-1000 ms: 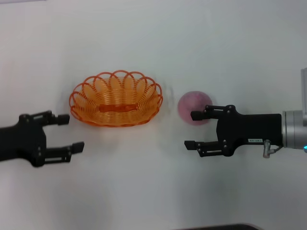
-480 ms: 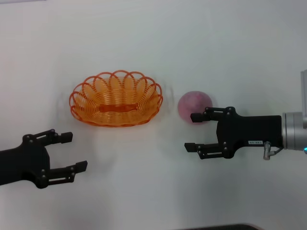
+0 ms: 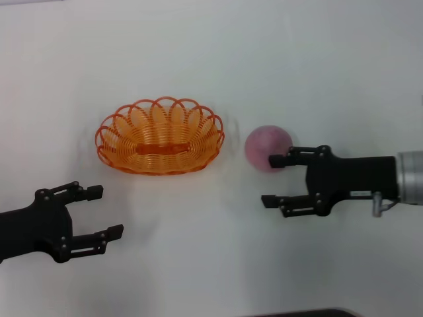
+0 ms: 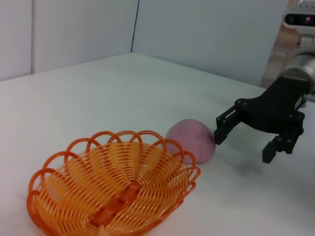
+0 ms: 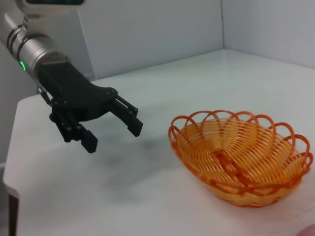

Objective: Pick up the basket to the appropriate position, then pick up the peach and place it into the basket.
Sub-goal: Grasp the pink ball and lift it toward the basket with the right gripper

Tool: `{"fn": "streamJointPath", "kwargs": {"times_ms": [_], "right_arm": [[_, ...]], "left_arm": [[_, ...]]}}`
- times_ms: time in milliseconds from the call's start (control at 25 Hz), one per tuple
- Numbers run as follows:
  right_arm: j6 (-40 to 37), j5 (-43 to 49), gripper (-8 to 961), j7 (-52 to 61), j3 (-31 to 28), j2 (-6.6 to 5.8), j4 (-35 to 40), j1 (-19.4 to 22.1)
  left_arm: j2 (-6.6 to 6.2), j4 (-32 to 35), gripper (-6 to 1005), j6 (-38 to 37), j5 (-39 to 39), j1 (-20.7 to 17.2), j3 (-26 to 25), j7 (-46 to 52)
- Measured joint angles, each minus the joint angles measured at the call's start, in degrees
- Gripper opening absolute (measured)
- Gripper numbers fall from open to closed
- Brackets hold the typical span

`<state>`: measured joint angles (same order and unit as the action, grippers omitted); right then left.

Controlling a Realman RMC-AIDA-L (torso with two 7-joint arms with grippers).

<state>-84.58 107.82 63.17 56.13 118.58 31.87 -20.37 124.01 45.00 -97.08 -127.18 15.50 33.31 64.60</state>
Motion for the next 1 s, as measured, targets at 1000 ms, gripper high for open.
{"fn": "streamJointPath", "kwargs": {"times_ms": [1000], "right_arm": [[-16.9,21.6,840,34.4,-8.5,-3.67,17.9,-8.7]], "left_arm": [[0.0,0.3,828,0.4,0.0,0.3,0.1,-0.1]]}}
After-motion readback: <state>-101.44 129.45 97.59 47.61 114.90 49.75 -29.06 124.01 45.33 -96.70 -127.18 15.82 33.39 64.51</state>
